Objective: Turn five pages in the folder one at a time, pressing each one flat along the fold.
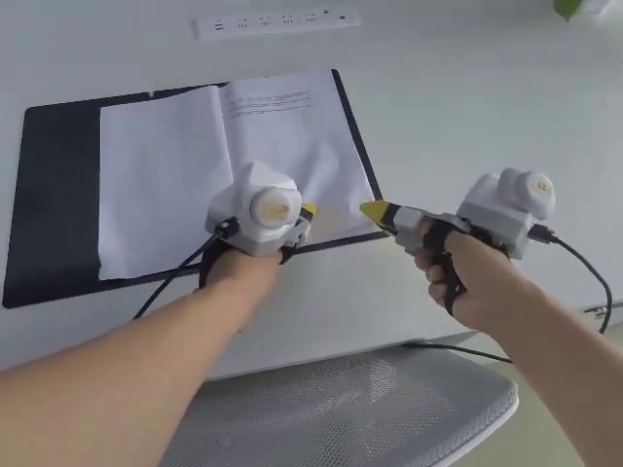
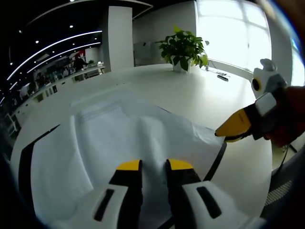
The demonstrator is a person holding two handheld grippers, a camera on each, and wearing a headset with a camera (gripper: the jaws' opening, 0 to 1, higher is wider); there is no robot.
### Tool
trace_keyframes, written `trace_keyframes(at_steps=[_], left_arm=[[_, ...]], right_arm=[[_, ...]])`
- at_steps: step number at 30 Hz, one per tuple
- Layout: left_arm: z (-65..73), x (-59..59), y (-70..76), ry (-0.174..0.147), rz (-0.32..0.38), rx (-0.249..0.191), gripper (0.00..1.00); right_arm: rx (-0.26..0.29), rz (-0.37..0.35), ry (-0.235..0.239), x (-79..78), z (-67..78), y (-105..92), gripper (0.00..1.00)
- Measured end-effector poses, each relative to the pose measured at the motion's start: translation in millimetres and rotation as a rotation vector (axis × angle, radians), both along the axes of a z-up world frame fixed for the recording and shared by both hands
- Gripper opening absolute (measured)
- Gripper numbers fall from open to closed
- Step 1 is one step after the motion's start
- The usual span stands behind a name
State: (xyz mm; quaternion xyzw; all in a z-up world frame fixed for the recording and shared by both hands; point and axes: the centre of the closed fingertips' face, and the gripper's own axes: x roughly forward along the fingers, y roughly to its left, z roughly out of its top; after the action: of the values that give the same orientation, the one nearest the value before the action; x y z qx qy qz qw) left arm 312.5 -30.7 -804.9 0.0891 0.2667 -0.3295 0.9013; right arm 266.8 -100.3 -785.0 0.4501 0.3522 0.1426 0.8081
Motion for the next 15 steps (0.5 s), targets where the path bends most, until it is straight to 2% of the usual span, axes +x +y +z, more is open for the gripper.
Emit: trace_keyframes(at_steps=[5,15], left_arm=[[-1.9,2.0,0.0,0.004,0.001,0.000,0.19],[-0.6,2.6,0.1,0.016,0.016,-0.015,0.18]], right_arm=[[0.013,-0.007,0.003,2.4,0.3,1.1,0.00],[0.012,-0.037,0.005,1.6,4.2,-1.4,0.00]])
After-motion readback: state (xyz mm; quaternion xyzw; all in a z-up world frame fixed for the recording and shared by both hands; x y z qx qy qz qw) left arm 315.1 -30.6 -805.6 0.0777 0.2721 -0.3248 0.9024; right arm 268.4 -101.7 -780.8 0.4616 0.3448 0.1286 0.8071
